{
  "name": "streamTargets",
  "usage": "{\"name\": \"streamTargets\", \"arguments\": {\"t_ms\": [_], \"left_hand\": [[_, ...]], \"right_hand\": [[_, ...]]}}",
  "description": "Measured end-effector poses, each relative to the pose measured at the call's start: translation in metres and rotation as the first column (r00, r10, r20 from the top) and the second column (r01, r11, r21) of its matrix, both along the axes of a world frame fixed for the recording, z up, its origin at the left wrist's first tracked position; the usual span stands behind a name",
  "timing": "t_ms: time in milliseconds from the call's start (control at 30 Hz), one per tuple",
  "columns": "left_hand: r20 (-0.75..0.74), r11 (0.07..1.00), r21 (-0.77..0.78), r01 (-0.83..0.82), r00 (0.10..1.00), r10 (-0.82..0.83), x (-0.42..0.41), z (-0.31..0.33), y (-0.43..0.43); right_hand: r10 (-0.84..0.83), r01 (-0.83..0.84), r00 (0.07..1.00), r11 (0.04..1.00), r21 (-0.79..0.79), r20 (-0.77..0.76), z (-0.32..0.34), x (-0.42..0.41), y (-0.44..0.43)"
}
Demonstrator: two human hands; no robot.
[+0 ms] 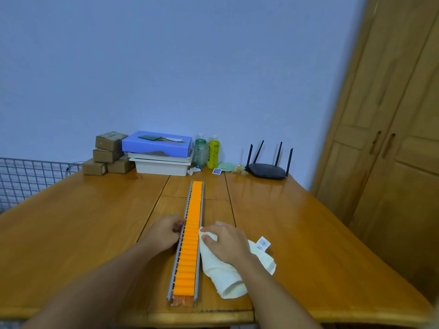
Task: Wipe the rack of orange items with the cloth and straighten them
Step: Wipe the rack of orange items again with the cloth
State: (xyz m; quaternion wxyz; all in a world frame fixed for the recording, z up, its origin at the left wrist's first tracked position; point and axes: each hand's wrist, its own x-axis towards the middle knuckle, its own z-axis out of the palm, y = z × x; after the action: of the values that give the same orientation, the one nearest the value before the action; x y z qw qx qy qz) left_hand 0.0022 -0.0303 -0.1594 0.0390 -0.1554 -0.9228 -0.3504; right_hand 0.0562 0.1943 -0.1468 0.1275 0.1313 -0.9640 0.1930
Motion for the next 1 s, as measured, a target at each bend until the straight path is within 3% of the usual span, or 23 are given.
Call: {"name": "streamTargets", "arguments": {"t_ms": [533, 1000], "left_hand": [[-0.036, 1.000, -0.013, 0.026, 0.999, -0.027, 0.073, -0.003, -0.016], [-0.072, 0.994, -0.066, -0.087, 0.994, 0.082, 0.121, -0.006, -0.007]], "right_hand": [[0.031, -0.032, 0.999, 0.998, 0.046, 0.018, 0.006, 0.064, -0.003], [0.139, -0.146, 0.989, 0.977, 0.153, 0.050, 0.022, 0.130, -0.001]]}}
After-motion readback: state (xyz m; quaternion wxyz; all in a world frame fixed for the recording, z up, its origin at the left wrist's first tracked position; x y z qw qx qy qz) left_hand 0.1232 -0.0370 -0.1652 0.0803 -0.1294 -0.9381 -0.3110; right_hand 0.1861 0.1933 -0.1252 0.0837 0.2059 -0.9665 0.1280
